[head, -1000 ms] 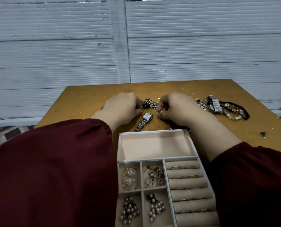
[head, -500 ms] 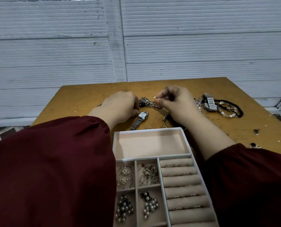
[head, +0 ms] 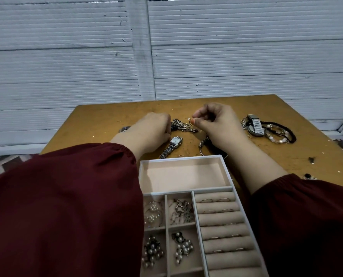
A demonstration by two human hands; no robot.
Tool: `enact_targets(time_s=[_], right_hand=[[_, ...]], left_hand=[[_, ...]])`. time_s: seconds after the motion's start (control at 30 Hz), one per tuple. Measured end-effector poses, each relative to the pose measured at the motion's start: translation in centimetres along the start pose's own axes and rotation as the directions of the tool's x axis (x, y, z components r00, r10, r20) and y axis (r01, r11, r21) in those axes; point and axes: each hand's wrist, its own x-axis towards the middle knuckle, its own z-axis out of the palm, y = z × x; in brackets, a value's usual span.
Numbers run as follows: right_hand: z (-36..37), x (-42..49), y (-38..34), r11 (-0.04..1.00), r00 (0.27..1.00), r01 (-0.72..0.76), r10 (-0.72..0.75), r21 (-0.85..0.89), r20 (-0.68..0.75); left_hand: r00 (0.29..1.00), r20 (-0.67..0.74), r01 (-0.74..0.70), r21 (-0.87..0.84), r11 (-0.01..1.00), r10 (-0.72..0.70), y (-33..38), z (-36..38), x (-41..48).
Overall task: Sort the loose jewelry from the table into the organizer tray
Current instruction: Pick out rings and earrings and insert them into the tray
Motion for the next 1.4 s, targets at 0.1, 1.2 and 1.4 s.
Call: enact_targets(time_s=[0.1,1.2,1.4], right_hand=[[-0.4,-0.4,-1.0,0.999,1.000,0.002,-0.001,0.050,-0.028],[-6.7,-23.3,-7.9,0.892,0.971,-0.143,0.210,0.428,-0.113],[-7.0,-23.9,-7.5,0.918,0.969,-0.166,0.220,0.360,-0.115]], left_hand=[[0.995,-0.093,0.018,-0.086,0.996,-0.026,0.3,-0.5,-0.9],[0.934,-0.242,-0.081,-0.859,0.506,-0.261,11.3,-0.5,-21.8],[0.936,-0.241,-0.033,-0.785,0.618,-0.255,12.0,0.7,-22.8]])
